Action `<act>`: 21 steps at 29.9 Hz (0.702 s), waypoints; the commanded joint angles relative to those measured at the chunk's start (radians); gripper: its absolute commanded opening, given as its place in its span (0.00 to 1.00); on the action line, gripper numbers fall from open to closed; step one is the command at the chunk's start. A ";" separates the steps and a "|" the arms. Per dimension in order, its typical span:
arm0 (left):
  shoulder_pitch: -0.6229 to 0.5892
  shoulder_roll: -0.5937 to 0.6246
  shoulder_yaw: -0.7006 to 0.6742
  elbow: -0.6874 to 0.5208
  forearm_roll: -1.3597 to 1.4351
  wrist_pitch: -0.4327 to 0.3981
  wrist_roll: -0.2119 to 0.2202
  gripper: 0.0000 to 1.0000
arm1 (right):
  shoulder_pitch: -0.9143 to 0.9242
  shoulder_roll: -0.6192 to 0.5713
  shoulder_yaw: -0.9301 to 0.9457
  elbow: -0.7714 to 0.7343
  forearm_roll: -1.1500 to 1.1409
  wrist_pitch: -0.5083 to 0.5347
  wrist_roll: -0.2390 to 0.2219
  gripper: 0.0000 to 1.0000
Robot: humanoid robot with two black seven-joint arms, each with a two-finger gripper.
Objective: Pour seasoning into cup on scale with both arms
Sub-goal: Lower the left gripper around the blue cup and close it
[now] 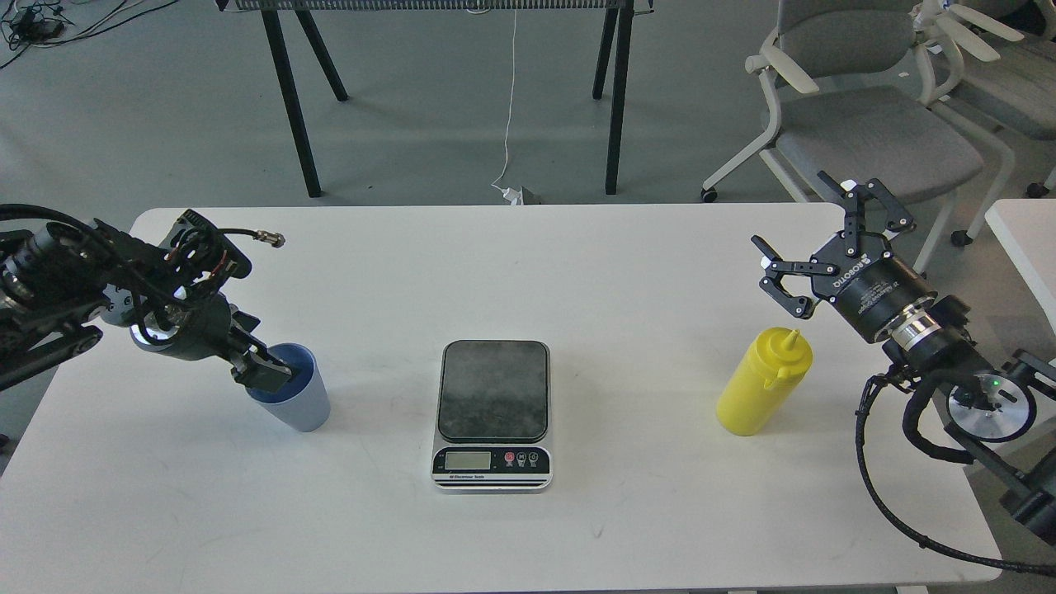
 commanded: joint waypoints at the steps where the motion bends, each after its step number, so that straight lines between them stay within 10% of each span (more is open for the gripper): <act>1: 0.010 -0.012 -0.001 0.020 0.000 0.000 0.000 0.97 | -0.003 0.000 0.000 0.000 0.000 0.000 0.000 0.99; 21: 0.036 -0.043 0.000 0.071 0.000 0.000 0.000 0.84 | -0.018 -0.002 0.006 0.000 0.000 0.000 0.000 0.99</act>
